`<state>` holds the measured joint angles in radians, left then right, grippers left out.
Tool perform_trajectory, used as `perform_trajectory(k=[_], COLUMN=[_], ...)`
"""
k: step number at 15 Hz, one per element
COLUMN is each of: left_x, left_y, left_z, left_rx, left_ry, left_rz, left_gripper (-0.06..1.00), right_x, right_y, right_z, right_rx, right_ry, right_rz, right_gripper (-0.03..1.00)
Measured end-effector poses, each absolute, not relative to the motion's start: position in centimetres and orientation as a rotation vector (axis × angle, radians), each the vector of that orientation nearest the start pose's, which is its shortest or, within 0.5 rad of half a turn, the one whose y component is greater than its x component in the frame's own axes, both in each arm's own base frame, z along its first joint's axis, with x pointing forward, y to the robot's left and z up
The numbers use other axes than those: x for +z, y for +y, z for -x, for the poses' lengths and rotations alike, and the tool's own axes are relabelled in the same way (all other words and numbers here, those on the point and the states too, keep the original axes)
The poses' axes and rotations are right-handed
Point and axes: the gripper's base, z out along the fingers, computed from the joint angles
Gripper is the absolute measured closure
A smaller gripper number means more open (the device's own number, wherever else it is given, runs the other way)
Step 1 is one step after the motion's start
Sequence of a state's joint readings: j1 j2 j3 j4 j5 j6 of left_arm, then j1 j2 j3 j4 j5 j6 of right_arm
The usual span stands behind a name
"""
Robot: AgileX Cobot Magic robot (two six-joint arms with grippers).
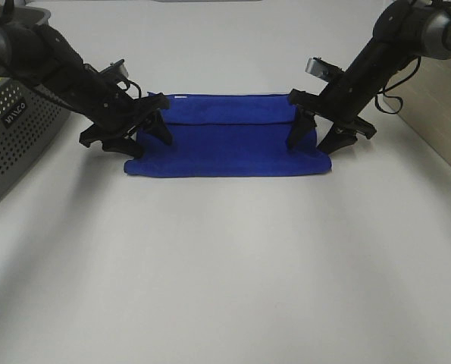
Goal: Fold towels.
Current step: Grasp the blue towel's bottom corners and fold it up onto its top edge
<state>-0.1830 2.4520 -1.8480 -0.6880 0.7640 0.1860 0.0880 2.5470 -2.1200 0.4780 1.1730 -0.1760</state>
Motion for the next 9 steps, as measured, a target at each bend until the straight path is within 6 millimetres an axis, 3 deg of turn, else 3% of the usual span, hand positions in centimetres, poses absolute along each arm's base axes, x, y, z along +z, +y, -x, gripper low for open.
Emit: perform_trajectory(k=[2,4,5,9], left_x=[9.0,8.5,8.5,9.5], left_y=[-13.2,-13.2,-13.2,-13.0], left_z=[-48.8,-48.6,-48.6,-47.6], left_rx=[-0.781,-0.789,-0.788,-0.7], left_ry=[2.778,2.8,2.804,2.897], left_rz=[0.142,0.155,0.157,0.013], left_gripper=[0.5,0.82,0.91,0.93], right_x=[10.2,9.8,9.7,9.9], right_y=[8.0,7.7,7.7,7.7], right_z=[-50.2,-50.2,-50.2,-49.8], right_rx=[0.642,0.593,0.594,0.602], right_ry=[3.001,3.02,3.022,3.058], right_rz=[0.095,0.082,0.079,0.076], right_gripper=[0.54,0.9,0.96,0.97])
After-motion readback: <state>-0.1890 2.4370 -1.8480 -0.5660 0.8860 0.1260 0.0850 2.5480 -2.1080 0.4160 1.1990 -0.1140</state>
